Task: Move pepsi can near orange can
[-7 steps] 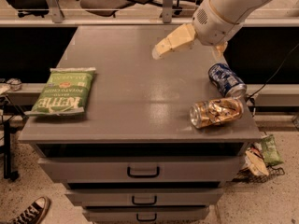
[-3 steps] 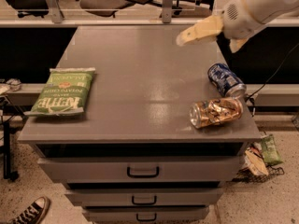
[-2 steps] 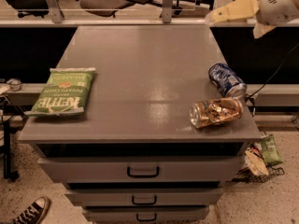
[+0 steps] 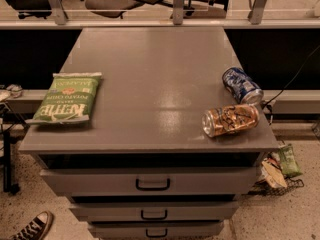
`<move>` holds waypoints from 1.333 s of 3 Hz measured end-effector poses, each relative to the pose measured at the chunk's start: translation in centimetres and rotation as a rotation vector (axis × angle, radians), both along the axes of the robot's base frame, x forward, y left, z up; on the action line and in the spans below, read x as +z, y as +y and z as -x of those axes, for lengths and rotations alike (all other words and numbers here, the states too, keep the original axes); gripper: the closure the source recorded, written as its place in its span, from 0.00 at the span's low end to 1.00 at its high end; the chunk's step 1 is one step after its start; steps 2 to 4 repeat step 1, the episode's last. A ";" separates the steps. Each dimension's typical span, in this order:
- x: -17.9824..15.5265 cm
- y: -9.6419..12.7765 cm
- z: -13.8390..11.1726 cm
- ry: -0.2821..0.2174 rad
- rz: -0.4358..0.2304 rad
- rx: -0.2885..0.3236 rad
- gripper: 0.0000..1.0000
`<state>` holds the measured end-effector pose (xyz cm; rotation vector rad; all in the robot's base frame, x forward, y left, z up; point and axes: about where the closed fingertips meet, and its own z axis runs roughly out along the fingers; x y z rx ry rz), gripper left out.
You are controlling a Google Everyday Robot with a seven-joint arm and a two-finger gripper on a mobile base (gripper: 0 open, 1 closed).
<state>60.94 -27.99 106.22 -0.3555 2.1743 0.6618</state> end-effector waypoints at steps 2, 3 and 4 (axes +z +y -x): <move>0.3 -0.3 0.3 -0.007 -0.013 -0.002 0.00; 0.3 -0.3 0.3 -0.007 -0.013 -0.002 0.00; 0.3 -0.3 0.3 -0.007 -0.013 -0.002 0.00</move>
Offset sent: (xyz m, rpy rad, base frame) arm 0.0000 0.0000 0.0000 0.0000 0.0000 0.0000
